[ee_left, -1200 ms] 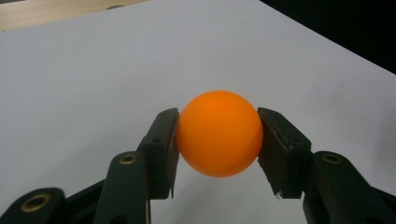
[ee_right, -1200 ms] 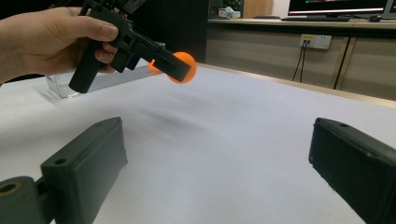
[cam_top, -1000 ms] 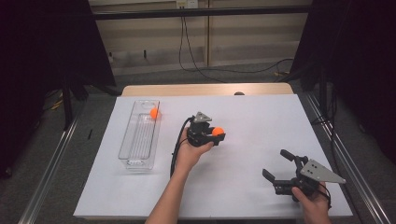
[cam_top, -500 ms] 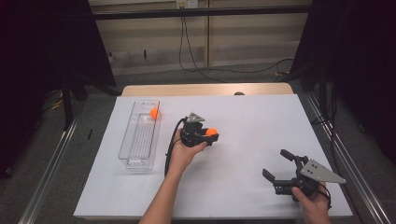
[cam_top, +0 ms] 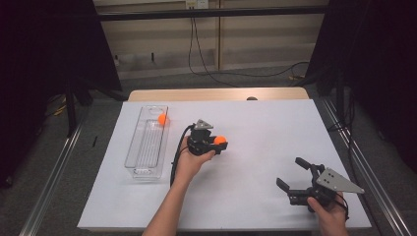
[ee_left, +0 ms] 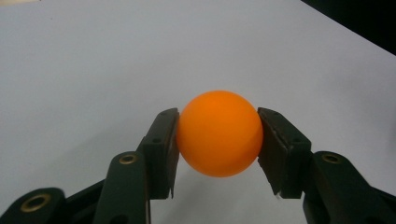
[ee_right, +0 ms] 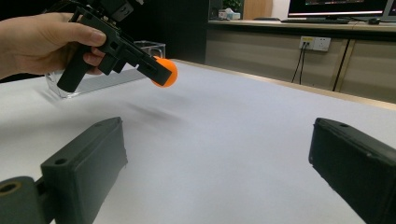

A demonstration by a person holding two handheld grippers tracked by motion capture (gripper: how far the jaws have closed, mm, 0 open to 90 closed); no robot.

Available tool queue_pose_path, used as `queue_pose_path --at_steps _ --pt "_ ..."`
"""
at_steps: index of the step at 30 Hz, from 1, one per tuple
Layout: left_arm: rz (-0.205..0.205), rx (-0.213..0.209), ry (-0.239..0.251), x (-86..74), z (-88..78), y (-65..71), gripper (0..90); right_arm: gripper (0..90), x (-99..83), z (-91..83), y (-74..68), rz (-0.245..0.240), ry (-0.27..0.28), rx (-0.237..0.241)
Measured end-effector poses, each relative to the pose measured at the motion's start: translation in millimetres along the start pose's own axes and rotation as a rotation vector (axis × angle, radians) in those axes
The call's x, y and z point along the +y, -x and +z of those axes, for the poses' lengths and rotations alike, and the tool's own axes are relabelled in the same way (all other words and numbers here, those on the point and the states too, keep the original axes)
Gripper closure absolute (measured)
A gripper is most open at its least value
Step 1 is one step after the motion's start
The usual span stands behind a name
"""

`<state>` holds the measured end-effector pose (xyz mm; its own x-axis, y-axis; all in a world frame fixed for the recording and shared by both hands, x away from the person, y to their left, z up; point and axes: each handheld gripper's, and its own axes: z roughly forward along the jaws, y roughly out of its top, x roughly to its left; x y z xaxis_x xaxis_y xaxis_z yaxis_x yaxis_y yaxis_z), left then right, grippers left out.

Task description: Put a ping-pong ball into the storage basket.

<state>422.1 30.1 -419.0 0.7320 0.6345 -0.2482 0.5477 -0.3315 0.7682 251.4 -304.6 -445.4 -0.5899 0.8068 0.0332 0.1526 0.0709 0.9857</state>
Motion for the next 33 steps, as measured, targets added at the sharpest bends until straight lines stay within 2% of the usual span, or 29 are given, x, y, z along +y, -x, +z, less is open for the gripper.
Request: queue_pose_path --at_steps 4,13,21,33 --pt "-0.004 -0.006 0.0 -0.1 -1.7 -1.0 50.9 3.5 0.1 -0.1 -0.4 0.001 0.002 0.002" --pt "-0.016 0.01 0.011 -1.6 -7.4 -6.2 50.9 3.5 0.4 -0.5 -0.3 -0.001 0.004 0.004" --pt "-0.012 0.011 0.011 -0.8 -13.7 -8.1 50.9 3.5 0.7 -0.5 -0.8 -0.003 0.004 0.005" --pt "-0.02 0.037 0.017 -0.4 -22.9 -14.9 50.9 3.6 0.9 -0.4 -1.4 -0.006 0.004 0.008"
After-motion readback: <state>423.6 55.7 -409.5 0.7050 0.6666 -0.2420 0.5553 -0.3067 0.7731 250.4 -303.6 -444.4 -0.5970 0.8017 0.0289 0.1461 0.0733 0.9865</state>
